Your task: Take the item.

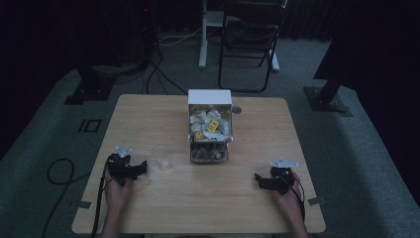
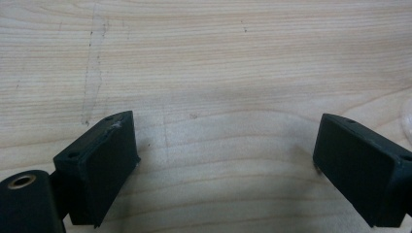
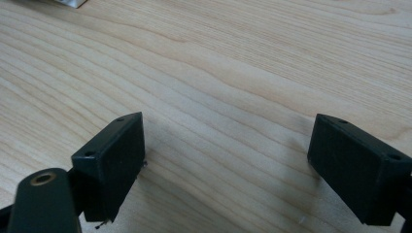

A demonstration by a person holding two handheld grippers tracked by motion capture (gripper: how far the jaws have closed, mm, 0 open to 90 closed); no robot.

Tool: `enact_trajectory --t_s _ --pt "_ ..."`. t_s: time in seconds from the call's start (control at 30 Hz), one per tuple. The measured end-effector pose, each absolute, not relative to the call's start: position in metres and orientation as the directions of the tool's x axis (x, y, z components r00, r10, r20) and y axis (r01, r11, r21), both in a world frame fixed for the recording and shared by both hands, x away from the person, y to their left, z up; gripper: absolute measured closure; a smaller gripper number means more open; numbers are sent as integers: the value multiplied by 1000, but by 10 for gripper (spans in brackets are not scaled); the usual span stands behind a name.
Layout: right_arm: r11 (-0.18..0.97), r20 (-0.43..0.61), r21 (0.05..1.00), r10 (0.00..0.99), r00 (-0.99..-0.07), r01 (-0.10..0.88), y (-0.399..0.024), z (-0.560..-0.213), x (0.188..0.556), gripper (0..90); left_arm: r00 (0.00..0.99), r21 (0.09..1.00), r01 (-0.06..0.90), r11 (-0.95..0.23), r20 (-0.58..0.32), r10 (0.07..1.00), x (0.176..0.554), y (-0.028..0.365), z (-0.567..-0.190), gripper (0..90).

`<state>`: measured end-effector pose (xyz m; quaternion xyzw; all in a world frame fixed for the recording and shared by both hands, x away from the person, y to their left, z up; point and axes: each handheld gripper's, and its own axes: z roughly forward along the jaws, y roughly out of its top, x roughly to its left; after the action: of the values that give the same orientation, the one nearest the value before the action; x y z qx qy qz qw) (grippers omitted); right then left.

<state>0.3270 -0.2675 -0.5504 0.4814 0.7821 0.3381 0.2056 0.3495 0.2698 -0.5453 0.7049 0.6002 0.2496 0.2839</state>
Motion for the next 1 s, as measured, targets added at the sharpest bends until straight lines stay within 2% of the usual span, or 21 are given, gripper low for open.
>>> enact_trajectory --t_s 0.33,0.4,0.73,0.77,1.0 --pt "308 4 727 892 -452 614 -268 -550 327 132 160 701 702 -122 11 987 349 270 -545 95" --pt "308 4 727 892 -452 614 -268 -550 327 132 132 700 706 -103 12 991 350 270 -545 95" --pt "308 4 727 892 -452 614 -267 -550 327 132 119 708 701 -92 11 993 349 270 -544 100" --pt "308 4 727 892 -452 614 -268 -550 327 133 113 707 701 -87 11 994 348 270 -544 174" --pt "308 4 727 892 -452 614 -268 -550 327 133 102 700 710 -82 12 995 344 271 -540 345"
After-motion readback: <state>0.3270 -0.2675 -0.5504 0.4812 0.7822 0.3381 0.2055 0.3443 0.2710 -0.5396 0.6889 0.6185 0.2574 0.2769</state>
